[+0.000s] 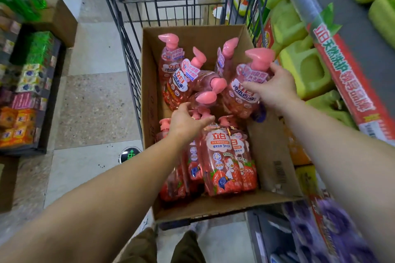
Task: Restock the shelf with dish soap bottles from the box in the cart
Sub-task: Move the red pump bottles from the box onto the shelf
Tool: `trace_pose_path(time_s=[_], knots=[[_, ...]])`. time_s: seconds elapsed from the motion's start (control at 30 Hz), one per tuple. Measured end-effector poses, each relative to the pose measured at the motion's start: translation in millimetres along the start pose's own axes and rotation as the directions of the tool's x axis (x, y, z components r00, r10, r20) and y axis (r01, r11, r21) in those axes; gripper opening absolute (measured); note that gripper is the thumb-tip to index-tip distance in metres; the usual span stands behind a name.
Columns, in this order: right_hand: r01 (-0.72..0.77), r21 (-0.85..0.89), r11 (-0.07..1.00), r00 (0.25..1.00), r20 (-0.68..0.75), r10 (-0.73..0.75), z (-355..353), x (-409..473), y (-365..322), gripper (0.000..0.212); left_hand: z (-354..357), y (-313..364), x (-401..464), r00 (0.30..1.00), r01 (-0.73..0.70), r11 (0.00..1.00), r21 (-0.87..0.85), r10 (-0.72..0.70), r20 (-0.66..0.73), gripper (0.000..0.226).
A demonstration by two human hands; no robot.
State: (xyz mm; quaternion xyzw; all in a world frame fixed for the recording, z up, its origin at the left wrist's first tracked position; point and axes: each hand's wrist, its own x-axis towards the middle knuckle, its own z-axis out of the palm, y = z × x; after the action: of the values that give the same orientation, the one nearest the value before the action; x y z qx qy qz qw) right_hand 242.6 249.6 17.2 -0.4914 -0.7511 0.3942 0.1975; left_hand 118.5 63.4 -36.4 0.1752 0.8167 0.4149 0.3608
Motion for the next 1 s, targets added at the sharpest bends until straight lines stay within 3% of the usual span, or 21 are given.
trace_pose_path(time_s=[0.13, 0.27, 0.37, 0.43, 0.6, 0.7, 0.8, 0.93, 1.0], knots=[[0.036, 0.055, 0.998, 0.996, 0.079, -0.040, -43.6, -29.7, -42.6, 0.053, -13.5, 23.5, -20.8, 0.992, -0.122, 0.992, 0.034, 0.120, 0.046, 0.095], [0.073, 0.102, 0.992, 0.989, 0.119, -0.085, -76.4, -82.4, -93.4, 0.043, -32.2, 42.8, -49.4, 0.933, -0.203, 0.979, 0.021, 0.187, 0.308, 0.094], [0.076, 0.130, 0.989, 0.990, 0.112, -0.091, -91.2, -131.7, -130.7, 0.035, -53.0, 41.8, -67.8, 0.783, -0.184, 0.979, -0.088, 0.200, 0.589, 0.096], [0.081, 0.138, 0.987, 0.993, 0.073, -0.092, -94.7, -167.1, -150.1, 0.035, -68.0, 38.7, -81.5, 0.684, -0.179, 0.971, -0.159, 0.239, 0.690, 0.083], [0.059, 0.209, 0.976, 0.996, -0.082, -0.043, -86.0, -259.4, -179.1, 0.033, -107.1, 24.5, -134.3, 0.580, -0.124, 0.950, -0.287, 0.304, 0.756, 0.067], [0.041, 0.163, 0.986, 0.998, -0.057, -0.032, -80.6, -318.5, -188.0, 0.053, -121.0, 18.1, -171.3, 0.522, -0.125, 0.944, -0.304, 0.323, 0.789, 0.045], [-0.038, 0.159, 0.986, 0.998, -0.044, 0.046, -83.8, -378.0, -182.7, 0.072, -121.4, 20.3, -209.8, 0.438, -0.114, 0.944, -0.311, 0.329, 0.837, 0.046], [-0.073, 0.238, 0.969, 0.967, -0.222, 0.128, -105.9, -454.9, -173.9, 0.055, -103.2, 34.3, -264.6, 0.311, -0.186, 0.935, -0.303, 0.348, 0.884, 0.039], [-0.090, 0.262, 0.961, 0.927, -0.330, 0.177, -121.7, -493.4, -165.9, 0.061, -90.2, 43.1, -301.6, 0.243, -0.228, 0.925, -0.306, 0.358, 0.902, 0.033]])
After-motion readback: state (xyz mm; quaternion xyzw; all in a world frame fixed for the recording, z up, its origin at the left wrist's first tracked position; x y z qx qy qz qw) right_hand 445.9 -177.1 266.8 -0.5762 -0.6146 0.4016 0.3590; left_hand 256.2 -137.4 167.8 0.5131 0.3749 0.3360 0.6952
